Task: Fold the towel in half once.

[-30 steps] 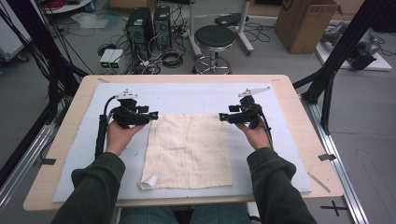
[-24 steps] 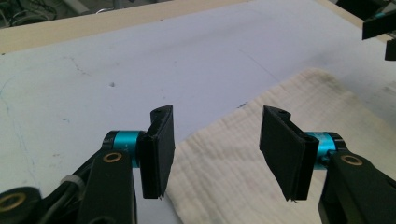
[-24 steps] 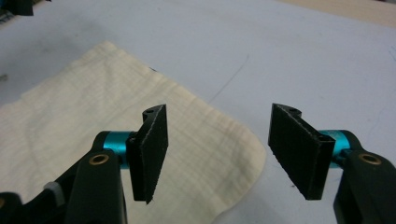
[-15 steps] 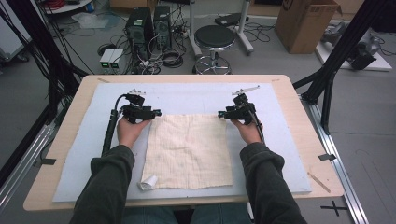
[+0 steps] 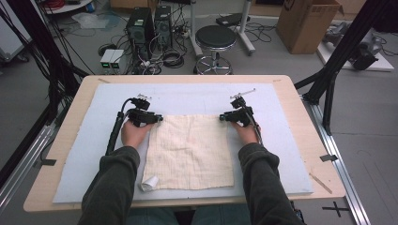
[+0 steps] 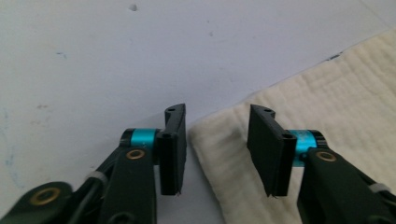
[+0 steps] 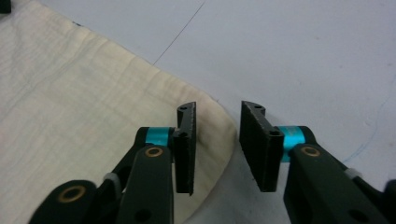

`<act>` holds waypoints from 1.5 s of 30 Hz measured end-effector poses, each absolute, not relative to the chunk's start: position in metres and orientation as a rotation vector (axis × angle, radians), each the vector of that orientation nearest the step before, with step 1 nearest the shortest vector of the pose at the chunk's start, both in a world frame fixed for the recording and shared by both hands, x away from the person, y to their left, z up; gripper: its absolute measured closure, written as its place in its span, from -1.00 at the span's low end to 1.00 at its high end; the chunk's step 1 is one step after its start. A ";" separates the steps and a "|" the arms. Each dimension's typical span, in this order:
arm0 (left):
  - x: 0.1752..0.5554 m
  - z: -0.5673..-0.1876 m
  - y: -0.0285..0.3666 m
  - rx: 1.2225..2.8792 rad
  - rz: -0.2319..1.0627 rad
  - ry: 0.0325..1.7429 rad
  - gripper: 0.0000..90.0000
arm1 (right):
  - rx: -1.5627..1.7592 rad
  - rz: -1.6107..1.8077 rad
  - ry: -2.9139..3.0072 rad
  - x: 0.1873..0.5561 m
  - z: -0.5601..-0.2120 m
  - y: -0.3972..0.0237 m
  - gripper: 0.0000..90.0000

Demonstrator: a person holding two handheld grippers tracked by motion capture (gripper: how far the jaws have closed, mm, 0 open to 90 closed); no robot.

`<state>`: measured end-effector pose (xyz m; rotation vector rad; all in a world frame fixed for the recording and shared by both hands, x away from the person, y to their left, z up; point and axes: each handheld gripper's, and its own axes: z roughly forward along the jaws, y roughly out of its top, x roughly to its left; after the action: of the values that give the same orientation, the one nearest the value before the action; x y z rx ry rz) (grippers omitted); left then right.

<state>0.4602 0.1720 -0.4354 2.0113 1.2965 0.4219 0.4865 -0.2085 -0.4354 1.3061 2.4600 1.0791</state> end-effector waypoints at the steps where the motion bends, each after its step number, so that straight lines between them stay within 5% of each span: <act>1: 0.460 -0.435 0.170 2.027 0.449 1.293 0.45 | 1.297 1.075 2.466 0.486 -0.435 -0.207 0.62; 4: 0.460 -0.434 0.171 2.029 0.408 1.282 0.78 | 1.266 1.062 2.492 0.485 -0.435 -0.204 0.80; 8: 0.459 -0.432 0.172 2.017 0.407 1.274 0.89 | 1.248 1.071 2.501 0.485 -0.433 -0.203 0.86; 24: 0.457 -0.389 0.197 1.782 0.430 1.222 0.91 | 1.219 1.238 2.363 0.489 -0.388 -0.209 0.87; 45: 0.414 -0.385 0.204 1.818 0.428 1.109 0.92 | 1.141 1.367 2.434 0.459 -0.384 -0.221 0.87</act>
<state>0.4137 0.2043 -0.3849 1.8180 1.1090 0.4278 0.4591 -0.2212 -0.3844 1.1415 2.4335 1.3669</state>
